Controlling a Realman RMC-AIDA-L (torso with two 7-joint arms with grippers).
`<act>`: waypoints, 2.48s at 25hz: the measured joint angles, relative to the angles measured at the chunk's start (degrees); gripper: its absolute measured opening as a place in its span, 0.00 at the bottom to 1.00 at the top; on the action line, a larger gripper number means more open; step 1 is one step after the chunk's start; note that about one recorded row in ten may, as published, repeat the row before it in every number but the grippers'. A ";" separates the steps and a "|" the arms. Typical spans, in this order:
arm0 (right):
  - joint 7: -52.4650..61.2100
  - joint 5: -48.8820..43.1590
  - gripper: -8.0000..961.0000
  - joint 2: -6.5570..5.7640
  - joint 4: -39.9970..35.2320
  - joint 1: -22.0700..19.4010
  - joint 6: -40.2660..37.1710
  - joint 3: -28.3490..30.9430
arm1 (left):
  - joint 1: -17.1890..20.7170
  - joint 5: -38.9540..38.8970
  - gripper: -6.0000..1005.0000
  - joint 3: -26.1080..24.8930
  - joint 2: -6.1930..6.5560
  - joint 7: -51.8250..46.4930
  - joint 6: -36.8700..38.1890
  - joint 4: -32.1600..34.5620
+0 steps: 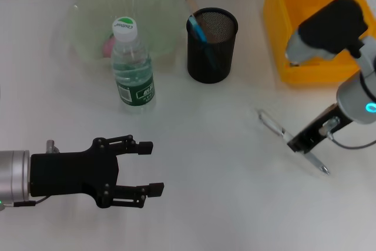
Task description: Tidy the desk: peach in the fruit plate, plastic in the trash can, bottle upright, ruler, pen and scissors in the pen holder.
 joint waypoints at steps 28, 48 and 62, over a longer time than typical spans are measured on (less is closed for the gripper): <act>-100.04 91.83 0.22 0.09 62.66 14.14 29.63 28.62 | -0.14 -0.54 0.86 -1.48 -0.47 -0.55 0.66 0.09; -84.83 86.15 0.58 -1.23 50.16 4.34 17.66 25.55 | -0.07 -0.53 0.86 -1.83 -0.55 -0.55 0.66 0.05; -82.88 51.14 0.86 -2.44 37.21 -11.32 -21.47 38.76 | 0.69 -0.53 0.86 -6.72 1.39 -1.43 4.64 0.24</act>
